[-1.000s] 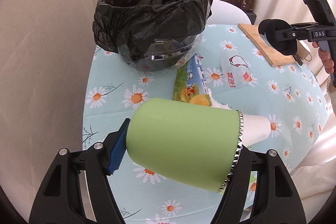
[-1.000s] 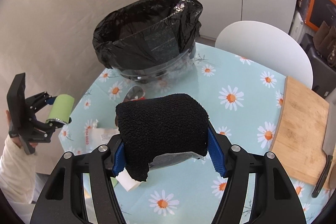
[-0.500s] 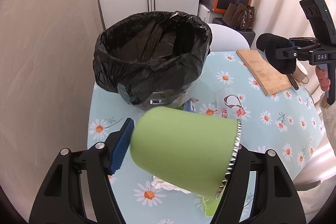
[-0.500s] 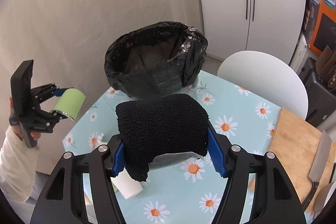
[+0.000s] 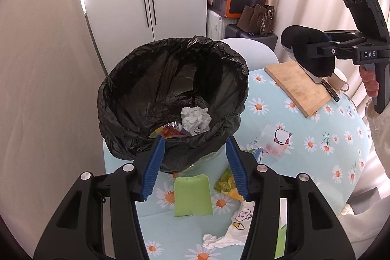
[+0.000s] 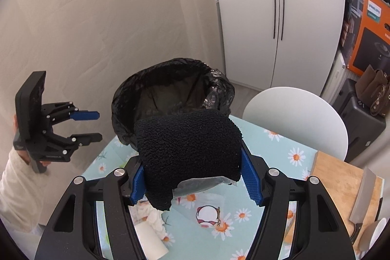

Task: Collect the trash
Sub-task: 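Open the left tool to drop the green cup into the bin, then grasp the green plastic lid with the left tool and lift it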

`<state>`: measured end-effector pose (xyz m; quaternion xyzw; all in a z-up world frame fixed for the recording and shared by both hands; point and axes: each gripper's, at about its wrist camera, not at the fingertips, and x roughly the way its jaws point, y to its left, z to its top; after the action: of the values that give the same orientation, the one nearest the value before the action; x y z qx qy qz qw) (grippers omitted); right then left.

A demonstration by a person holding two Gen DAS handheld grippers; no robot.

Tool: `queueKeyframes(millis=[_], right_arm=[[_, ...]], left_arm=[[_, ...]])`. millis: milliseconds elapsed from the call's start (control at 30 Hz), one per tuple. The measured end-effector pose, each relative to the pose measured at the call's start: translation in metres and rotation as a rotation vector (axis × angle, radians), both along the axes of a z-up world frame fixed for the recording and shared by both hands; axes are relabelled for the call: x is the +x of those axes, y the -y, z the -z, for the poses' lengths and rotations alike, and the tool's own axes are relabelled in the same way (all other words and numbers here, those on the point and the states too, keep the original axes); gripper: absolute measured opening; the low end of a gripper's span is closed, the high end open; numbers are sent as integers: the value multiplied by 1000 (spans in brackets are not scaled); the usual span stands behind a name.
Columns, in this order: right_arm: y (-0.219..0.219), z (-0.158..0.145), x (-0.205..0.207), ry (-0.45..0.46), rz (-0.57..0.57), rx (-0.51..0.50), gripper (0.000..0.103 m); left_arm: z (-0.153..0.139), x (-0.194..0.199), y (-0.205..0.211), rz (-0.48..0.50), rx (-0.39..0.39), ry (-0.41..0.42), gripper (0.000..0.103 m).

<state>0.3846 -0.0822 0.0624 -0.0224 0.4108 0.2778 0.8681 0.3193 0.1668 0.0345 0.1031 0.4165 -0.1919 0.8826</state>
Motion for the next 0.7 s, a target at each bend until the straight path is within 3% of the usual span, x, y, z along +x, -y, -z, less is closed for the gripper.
queueKeyframes(millis=[267,400,467,700], right_arm=[[-9,6,8,-20,8,-15,61],[-9,9,8,-27,15,-16,61],[-9,10,6,-32,16,-18,61],[-3,14,-1,-51,35,-20,61]], left_arm=[[24,-2,-13,6,23,-19,80],[47,-7,-16,6,27,-65,84],[60,-9,-19,2,13,-97,91],[112,-11,-21,-16,-7,-214,93]])
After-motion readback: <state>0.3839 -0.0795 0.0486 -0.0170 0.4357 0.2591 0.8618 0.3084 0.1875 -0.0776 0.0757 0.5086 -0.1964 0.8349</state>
